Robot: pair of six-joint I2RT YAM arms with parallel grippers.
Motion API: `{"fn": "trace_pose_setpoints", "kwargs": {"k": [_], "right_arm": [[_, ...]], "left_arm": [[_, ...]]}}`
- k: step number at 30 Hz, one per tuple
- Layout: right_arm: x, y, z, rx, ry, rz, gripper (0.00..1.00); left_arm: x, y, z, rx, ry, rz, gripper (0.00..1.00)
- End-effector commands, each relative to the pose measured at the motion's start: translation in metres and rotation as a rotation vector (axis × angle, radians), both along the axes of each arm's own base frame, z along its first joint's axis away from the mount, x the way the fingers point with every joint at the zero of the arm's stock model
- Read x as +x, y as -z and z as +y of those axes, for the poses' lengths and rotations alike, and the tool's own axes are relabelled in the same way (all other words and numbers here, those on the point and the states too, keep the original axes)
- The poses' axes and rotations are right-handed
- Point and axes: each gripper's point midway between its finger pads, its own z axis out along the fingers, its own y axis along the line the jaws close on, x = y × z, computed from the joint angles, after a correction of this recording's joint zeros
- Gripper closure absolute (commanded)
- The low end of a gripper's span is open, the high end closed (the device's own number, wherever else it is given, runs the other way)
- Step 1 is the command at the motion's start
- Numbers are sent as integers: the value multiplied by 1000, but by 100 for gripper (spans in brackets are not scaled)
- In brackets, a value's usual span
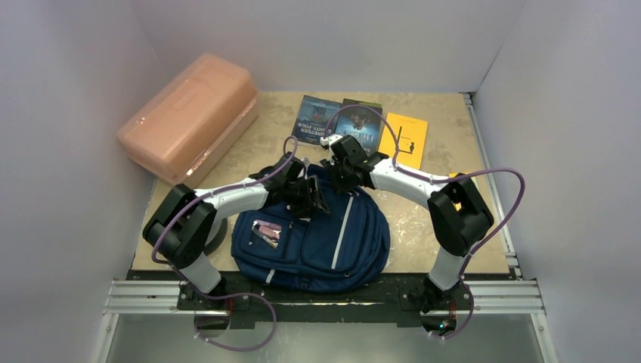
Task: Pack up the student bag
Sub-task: Unzip the student bag at the center of the board.
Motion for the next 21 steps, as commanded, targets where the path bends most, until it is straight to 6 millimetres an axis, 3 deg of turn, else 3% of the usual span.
{"fn": "trace_pose_setpoints", "kwargs": {"k": [1, 6, 13, 21], "right_arm": [[2, 12, -17, -83, 21, -27, 65], [8, 14, -23, -96, 106, -44, 69], [6, 12, -35, -82, 158, -61, 67], [11, -27, -18, 71, 111, -77, 62]], "left_arm": [[-21, 32, 15, 93, 24, 72, 47], [-23, 34, 15, 94, 18, 81, 47], [-25, 36, 17, 101, 14, 90, 47], [-24, 35, 18, 105, 11, 88, 48]]}}
